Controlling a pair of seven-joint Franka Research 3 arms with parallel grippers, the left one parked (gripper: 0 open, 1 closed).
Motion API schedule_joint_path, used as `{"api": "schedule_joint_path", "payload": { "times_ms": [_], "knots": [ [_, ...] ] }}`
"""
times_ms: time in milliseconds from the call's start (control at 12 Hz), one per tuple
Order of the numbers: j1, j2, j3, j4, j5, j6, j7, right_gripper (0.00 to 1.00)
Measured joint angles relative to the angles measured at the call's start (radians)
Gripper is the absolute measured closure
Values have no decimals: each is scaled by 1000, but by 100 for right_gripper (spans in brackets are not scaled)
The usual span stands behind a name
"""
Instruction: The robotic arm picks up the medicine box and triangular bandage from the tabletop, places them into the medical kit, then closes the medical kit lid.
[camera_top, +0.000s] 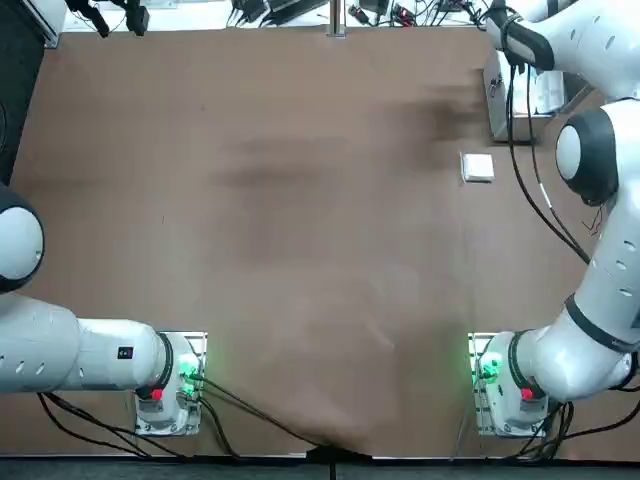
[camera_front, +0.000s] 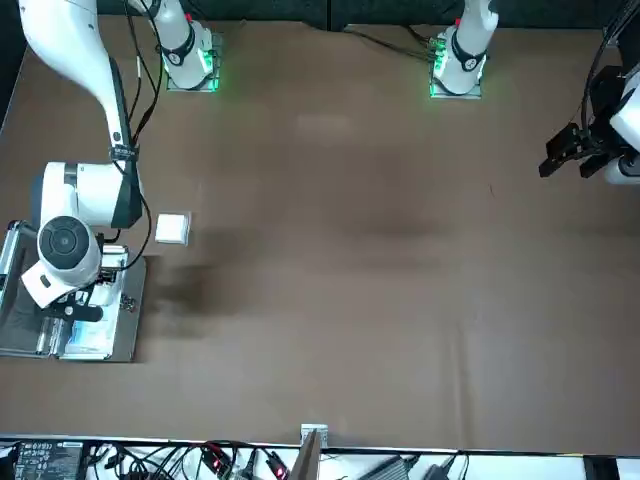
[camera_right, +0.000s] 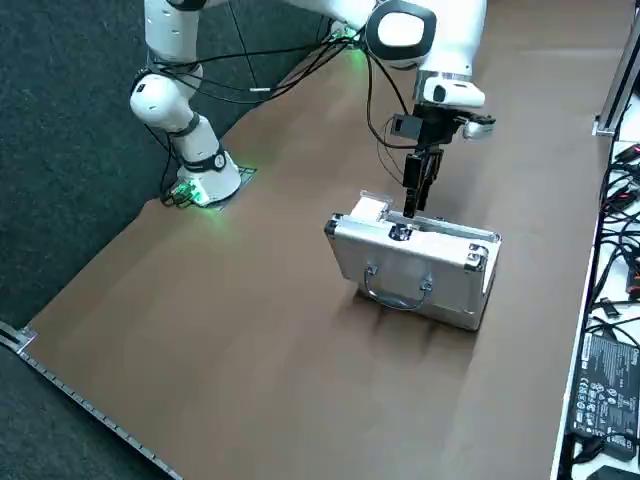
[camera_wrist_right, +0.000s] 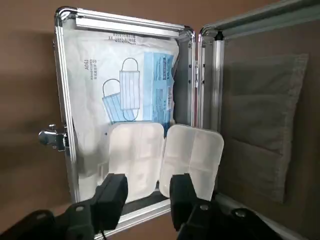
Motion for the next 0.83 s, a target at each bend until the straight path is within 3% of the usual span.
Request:
{"api": "schedule_joint_path", "payload": {
  "times_ms": [417, 833],
  "knots": [
    [3, -30, 15, 1, 30, -46, -52, 45],
    [34, -76, 121, -4, 158, -134, -43, 46]
  ]
}}
